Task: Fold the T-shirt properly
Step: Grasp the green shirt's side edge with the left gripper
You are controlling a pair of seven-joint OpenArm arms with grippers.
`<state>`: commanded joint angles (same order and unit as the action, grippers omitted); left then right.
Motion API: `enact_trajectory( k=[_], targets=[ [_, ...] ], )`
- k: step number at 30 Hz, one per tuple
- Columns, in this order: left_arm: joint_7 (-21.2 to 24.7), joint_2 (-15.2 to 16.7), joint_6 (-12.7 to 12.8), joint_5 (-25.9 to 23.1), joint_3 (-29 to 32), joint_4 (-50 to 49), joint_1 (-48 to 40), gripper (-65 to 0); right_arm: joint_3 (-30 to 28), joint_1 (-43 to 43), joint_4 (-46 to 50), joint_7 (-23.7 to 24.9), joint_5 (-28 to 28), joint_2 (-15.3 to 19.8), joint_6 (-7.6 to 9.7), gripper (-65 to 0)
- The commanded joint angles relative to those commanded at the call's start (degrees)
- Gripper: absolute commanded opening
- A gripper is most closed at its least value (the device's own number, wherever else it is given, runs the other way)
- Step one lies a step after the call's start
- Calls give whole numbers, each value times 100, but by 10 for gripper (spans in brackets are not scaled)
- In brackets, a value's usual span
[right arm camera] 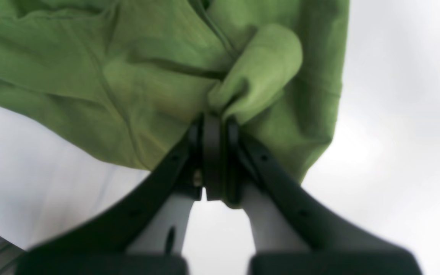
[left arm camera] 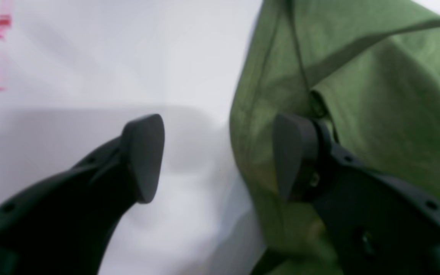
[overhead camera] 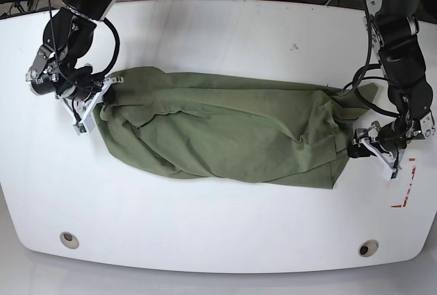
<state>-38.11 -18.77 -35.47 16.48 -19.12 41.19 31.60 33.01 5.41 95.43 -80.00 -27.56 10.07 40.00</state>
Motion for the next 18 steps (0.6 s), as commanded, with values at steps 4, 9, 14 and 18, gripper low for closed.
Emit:
enact_trajectory(
  k=[4,9,14,18],
  targets=[
    [-44,211,-132,0,0,-158,114,-233,0,0,0,0,0,0,0,-650],
    [-44,431,-422,0,0,-176,114,-235,0,0,0,0,0,0,0,-650],
    [-53,642,-422,-9,9,-176,114,-236,0,0,0,0,0,0,0,-650],
    [-53,651,-404,-9,9,-176,114,-289,0,0,0,0,0,0,0,-650]
  ],
)
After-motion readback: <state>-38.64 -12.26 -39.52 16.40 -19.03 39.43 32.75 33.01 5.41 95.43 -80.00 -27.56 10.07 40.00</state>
